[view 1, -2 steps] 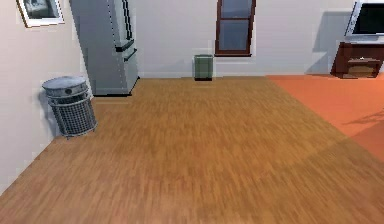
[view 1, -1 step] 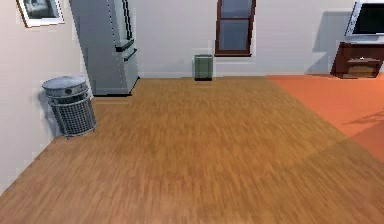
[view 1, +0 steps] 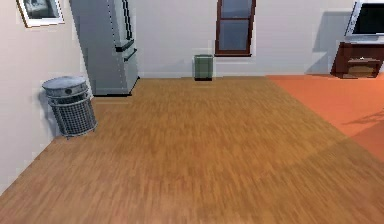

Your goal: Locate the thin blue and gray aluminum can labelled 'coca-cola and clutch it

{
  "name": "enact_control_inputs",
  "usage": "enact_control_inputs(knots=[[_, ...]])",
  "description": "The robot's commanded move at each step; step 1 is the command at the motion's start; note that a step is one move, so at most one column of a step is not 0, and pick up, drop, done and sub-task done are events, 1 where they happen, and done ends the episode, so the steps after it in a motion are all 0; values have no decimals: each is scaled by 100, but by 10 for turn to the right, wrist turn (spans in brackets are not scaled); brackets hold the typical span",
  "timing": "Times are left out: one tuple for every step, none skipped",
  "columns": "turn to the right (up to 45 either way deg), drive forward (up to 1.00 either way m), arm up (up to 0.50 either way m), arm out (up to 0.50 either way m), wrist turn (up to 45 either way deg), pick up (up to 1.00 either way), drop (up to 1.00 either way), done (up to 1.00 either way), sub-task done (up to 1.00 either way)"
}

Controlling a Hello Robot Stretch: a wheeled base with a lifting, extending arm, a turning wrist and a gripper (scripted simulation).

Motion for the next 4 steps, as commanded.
enact_control_inputs(knots=[[0,0,0,0,450,0,0,0,0],[0,0,0,0,450,0,0,0,0],[0,0,0,0,450,0,0,0,0],[0,0,0,0,270,0,0,0,0]])
